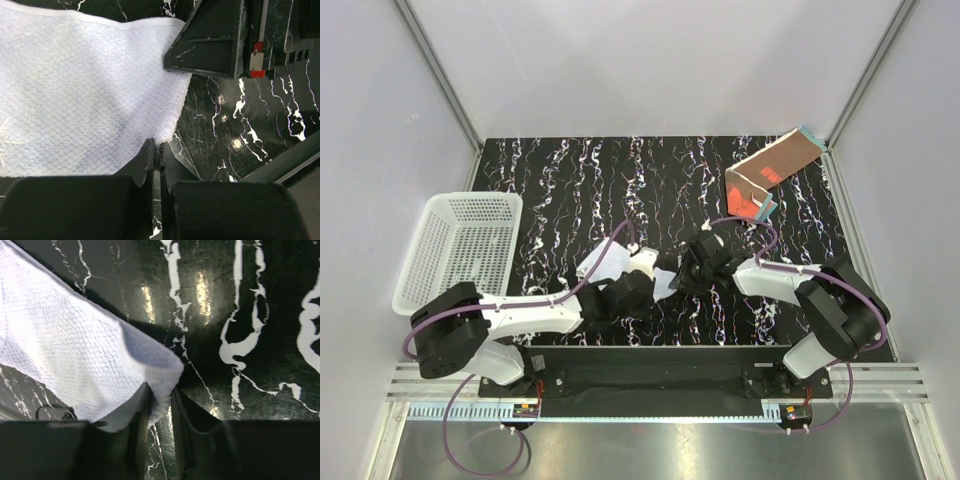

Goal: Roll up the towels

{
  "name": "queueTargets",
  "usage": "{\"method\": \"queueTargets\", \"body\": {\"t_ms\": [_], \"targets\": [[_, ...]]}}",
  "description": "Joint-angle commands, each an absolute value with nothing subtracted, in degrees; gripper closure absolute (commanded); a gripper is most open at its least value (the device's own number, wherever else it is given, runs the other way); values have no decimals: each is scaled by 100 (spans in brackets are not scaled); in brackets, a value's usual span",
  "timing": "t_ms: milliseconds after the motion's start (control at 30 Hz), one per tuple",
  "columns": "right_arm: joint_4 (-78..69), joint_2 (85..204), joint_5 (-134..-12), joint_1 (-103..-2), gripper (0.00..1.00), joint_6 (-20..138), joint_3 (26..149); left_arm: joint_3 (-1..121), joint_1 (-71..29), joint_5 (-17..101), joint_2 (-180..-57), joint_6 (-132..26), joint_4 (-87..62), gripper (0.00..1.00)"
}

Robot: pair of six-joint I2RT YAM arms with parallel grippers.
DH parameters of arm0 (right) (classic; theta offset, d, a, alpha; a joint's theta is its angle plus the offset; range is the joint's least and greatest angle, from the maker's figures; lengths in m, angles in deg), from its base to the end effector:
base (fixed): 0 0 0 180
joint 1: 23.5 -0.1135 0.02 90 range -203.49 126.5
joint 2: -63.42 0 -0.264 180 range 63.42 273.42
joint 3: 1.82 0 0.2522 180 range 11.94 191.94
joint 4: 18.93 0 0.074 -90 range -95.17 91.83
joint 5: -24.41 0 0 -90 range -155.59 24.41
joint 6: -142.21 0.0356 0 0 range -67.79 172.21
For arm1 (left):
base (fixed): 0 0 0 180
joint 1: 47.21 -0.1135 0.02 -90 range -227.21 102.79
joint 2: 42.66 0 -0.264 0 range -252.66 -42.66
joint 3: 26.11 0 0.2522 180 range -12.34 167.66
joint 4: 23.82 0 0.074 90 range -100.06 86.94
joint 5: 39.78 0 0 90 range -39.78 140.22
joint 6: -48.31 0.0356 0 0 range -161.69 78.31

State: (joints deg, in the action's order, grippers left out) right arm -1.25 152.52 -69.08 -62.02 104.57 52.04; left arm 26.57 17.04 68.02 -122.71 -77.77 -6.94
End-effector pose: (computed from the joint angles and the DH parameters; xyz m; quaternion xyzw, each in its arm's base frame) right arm 0.2239 0.1810 0.1446 0.1046 0.9419 0.2467 0.2024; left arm 0.1296 -0.2435 0.1823 0.1632 0.8975 -0.2036 0.3555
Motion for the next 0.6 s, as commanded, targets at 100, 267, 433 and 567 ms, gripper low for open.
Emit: {"method": "queueTargets", "body": {"t_ms": [100, 267, 433, 567], "targets": [[457, 15192, -6279, -6243, 76, 10170, 5492, 2422, 1642, 6701, -11878, -7974, -944, 100], [888, 15192, -5997, -6234, 71, 9942, 5703, 2273, 1616, 6666, -11711, -8072, -988, 100], [1056, 15254, -5786, -6129, 65, 9722, 5826, 2115, 1590, 6639, -11500, -8177, -953, 100], [1100, 15289, -5812, -5927, 65, 9572, 5809, 2018, 1572, 6631, -11385, -8221, -936, 100]]}}
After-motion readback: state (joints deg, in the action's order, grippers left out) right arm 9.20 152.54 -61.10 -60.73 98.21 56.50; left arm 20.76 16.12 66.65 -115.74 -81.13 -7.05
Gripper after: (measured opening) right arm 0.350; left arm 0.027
